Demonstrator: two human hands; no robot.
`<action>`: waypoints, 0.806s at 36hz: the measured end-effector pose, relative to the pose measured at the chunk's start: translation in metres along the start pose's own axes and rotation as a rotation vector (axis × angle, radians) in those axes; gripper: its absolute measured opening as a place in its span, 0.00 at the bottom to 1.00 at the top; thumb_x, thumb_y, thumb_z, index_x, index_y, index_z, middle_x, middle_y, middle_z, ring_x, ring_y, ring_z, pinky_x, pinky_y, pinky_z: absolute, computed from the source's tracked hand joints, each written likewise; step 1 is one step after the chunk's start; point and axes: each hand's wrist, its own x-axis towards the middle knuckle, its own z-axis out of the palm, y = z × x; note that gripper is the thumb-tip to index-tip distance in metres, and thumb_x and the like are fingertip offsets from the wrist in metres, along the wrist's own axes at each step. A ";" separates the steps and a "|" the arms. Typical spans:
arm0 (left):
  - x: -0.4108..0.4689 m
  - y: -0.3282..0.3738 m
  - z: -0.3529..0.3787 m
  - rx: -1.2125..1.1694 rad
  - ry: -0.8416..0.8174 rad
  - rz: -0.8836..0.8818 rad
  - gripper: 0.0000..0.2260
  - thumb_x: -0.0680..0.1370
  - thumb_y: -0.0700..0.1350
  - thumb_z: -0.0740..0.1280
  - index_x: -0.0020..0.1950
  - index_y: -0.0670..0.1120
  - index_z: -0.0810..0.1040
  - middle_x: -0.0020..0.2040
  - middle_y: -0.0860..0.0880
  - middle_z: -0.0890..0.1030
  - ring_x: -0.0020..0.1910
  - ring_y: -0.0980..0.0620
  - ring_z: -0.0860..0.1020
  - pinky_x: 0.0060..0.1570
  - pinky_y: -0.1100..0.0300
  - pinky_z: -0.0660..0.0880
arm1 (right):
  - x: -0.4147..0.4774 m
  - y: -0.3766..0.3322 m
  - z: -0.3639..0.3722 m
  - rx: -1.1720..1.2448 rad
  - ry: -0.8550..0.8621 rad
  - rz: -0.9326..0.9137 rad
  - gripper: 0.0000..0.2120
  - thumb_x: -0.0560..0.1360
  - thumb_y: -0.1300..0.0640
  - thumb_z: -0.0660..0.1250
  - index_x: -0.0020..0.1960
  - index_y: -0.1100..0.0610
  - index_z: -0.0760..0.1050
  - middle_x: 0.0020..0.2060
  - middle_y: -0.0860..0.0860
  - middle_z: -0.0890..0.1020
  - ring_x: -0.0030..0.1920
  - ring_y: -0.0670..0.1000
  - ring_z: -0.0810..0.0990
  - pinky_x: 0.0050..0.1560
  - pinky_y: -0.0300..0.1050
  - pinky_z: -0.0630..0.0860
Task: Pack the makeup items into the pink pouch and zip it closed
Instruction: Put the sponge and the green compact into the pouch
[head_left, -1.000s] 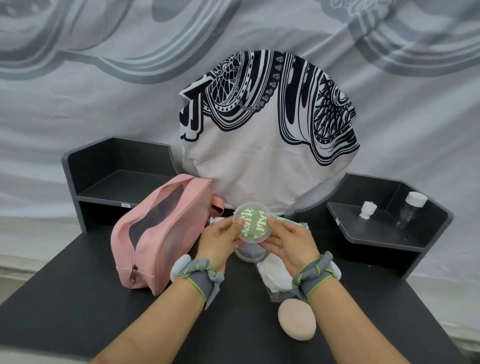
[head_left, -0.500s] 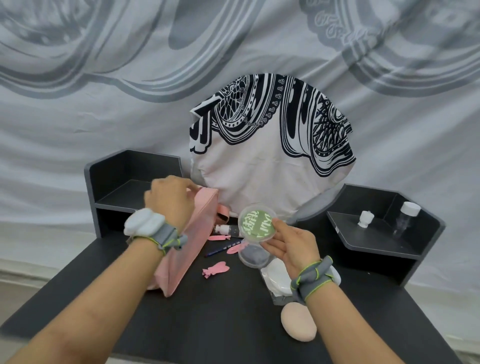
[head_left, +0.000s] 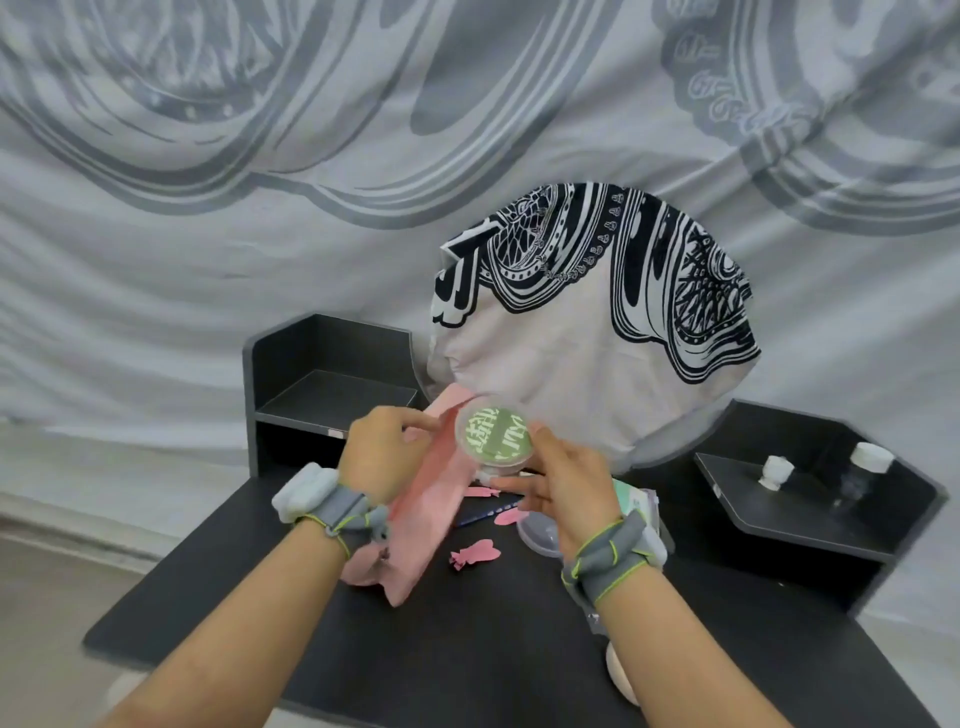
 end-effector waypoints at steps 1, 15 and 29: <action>-0.001 0.001 -0.002 -0.063 -0.007 -0.001 0.13 0.75 0.40 0.64 0.53 0.52 0.84 0.44 0.50 0.82 0.47 0.52 0.80 0.44 0.67 0.71 | 0.000 -0.001 0.005 -0.036 0.004 -0.008 0.20 0.78 0.51 0.62 0.51 0.71 0.73 0.39 0.65 0.81 0.27 0.52 0.83 0.19 0.37 0.66; -0.023 -0.012 0.008 -0.406 -0.182 -0.061 0.26 0.69 0.52 0.69 0.67 0.54 0.71 0.60 0.52 0.79 0.57 0.54 0.78 0.62 0.52 0.74 | 0.003 0.010 0.030 0.032 -0.015 0.033 0.17 0.79 0.53 0.61 0.39 0.65 0.76 0.36 0.66 0.83 0.32 0.58 0.85 0.23 0.39 0.76; -0.025 -0.004 0.018 -0.198 -0.042 0.017 0.23 0.75 0.33 0.57 0.68 0.48 0.73 0.62 0.44 0.77 0.39 0.51 0.75 0.45 0.64 0.69 | 0.013 0.026 0.023 -0.579 0.079 -0.119 0.20 0.62 0.41 0.66 0.27 0.59 0.73 0.26 0.59 0.82 0.31 0.60 0.83 0.38 0.60 0.82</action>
